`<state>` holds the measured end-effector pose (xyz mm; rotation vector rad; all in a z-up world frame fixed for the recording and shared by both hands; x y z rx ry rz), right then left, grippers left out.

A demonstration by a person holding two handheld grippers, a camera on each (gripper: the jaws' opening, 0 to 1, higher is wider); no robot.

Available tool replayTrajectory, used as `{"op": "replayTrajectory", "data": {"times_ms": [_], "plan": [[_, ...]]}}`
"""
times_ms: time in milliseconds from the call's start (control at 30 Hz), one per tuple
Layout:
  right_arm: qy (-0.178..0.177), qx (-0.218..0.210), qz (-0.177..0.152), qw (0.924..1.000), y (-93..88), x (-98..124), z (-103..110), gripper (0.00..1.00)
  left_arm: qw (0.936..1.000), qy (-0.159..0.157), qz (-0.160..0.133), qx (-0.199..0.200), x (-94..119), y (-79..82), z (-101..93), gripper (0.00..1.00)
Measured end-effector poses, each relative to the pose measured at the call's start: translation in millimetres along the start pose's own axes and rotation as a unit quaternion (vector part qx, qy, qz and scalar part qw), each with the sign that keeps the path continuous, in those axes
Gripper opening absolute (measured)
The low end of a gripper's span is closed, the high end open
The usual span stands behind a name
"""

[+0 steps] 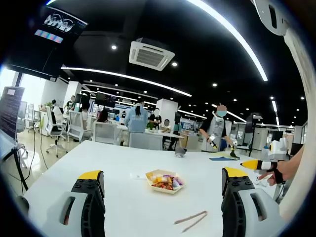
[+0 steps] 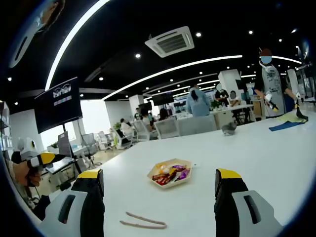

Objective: Place the target food into the container with the food tongs after gripping and lifting it, then release it inside without dropping or visibly crushing the food.

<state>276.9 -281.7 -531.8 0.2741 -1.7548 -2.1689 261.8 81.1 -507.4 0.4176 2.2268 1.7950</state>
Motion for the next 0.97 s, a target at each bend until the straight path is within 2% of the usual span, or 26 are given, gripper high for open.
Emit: {"op": "replayTrajectory", "data": {"times_ms": [467,667,800,967], "plan": [[0.002,0.002,0.000,1.0000,-1.0,-3.0,2.1,0.95,1.0000,0.000,0.000,-0.001,-1.0,1.0,3.5,0.99],[-0.006,0.021,-0.023,0.9995,9.9,2.0,-0.6,0.95,0.9999,-0.003,-0.008,-0.007,-5.1,2.5,2.2,0.99],[-0.012,0.030,-0.039,0.9987,16.3,5.1,-0.3,0.95,0.9998,-0.006,-0.002,-0.019,-9.2,-1.5,0.3,0.99],[-0.025,0.036,-0.042,0.9982,12.0,13.2,-2.6,0.96,0.9982,-0.015,0.007,-0.057,-15.3,-5.3,-3.5,0.99]]}}
Point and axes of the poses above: the point that each gripper's makers call its tool centre point, and the gripper's own axes: x roughly backward along the fingers, z roughly to its left, y roughly out of its top, the point moved 6 cm from there along x, roughly backward along the fingers, and after that the axes turned 3 degrees about y, right-handed, at the moved point
